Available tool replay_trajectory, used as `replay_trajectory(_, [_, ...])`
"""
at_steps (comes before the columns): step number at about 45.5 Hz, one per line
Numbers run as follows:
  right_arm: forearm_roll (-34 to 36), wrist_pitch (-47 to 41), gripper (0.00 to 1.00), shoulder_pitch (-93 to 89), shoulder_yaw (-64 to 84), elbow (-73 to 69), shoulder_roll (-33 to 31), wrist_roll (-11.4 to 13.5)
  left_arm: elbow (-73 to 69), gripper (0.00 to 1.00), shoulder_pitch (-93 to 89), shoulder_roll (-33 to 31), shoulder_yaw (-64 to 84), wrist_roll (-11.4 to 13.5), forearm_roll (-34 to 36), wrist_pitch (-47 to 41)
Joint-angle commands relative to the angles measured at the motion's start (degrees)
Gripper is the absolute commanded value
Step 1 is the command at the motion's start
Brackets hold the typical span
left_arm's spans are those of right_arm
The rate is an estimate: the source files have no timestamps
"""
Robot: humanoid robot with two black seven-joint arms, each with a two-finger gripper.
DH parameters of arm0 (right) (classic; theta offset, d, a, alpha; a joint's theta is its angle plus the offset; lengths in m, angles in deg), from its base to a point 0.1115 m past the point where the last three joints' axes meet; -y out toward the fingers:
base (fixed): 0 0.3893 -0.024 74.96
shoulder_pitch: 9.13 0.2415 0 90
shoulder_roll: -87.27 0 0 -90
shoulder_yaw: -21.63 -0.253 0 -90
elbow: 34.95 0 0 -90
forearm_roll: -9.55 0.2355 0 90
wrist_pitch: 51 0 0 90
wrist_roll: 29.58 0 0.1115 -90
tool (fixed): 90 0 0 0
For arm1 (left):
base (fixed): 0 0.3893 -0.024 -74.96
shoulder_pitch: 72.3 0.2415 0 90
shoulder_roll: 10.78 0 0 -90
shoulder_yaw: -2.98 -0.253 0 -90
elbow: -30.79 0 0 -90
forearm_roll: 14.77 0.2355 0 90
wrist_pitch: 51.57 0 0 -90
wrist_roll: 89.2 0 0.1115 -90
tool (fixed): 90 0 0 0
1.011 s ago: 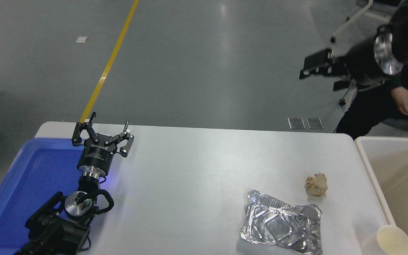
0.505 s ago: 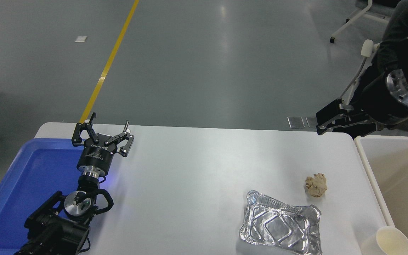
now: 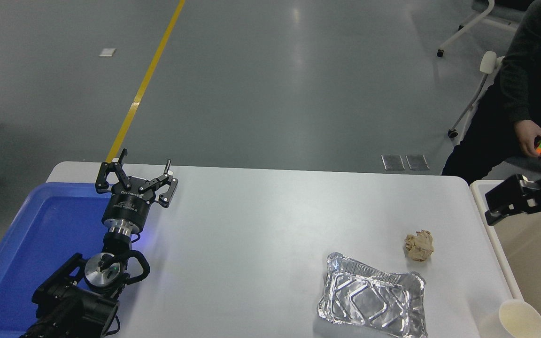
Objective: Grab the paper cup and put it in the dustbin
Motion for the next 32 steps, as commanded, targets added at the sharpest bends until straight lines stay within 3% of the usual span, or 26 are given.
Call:
replay_trajectory(1, [-8.27, 0.20, 1.00, -1.37, 3.10, -0.08, -9.02, 0.03, -0.04, 0.99, -0.01, 0.00, 0.01, 0.00, 0.00, 0.00])
replay_trajectory(21, [-21.45, 11.19, 1.00, -15.60, -0.23, 3.16, -22.82, -1.38, 0.04, 0.99, -0.01, 0.00, 0.01, 0.00, 0.00, 0.00])
replay_trajectory(32, [-26.03, 15.49, 1.00, -29.84, -10.42, 5.98, -25.82, -2.96, -0.04, 0.99, -0.01, 0.00, 0.01, 0.00, 0.00, 0.00])
